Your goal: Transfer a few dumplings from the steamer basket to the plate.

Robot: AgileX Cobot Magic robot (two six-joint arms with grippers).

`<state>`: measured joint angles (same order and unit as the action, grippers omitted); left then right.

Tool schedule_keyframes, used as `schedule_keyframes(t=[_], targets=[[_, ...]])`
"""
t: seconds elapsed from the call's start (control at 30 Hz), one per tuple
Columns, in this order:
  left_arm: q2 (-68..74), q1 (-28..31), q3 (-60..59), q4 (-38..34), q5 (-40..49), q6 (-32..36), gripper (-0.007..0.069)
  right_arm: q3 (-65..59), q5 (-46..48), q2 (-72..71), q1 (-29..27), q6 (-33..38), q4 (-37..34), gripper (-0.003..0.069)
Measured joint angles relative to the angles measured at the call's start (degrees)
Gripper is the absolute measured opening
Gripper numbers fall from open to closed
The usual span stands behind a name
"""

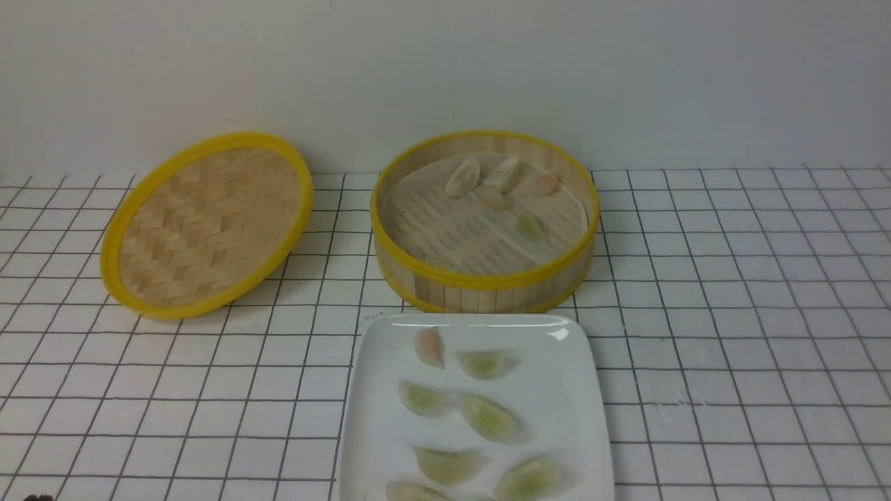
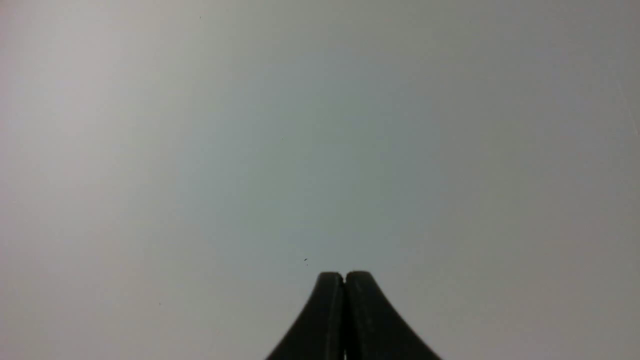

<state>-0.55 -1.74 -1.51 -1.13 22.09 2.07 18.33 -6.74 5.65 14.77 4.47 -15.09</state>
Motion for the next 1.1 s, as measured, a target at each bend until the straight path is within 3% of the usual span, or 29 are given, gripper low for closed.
schedule_keyframes(t=[0.23,0.43,0.8,1.1], targets=[[0.0,0.0,0.0,0.0,0.0,0.0,-0.0006,0.0,0.0,0.0,0.0,0.0,0.0,-0.0015],[0.0,0.0,0.0,0.0,0.0,0.0,-0.0006,-1.42,6.74,-0.68,-0.25,6.4,3.62,-0.0015],[0.0,0.0,0.0,0.0,0.0,0.0,-0.0006,-18.78,22.95,-4.45,-12.42,9.91,6.27,-0.0015],[-0.02,0.0,0.0,0.0,0.0,0.0,-0.0006,-19.69,28.9,-6.19,-13.65,5.98,6.09,-0.0015]])
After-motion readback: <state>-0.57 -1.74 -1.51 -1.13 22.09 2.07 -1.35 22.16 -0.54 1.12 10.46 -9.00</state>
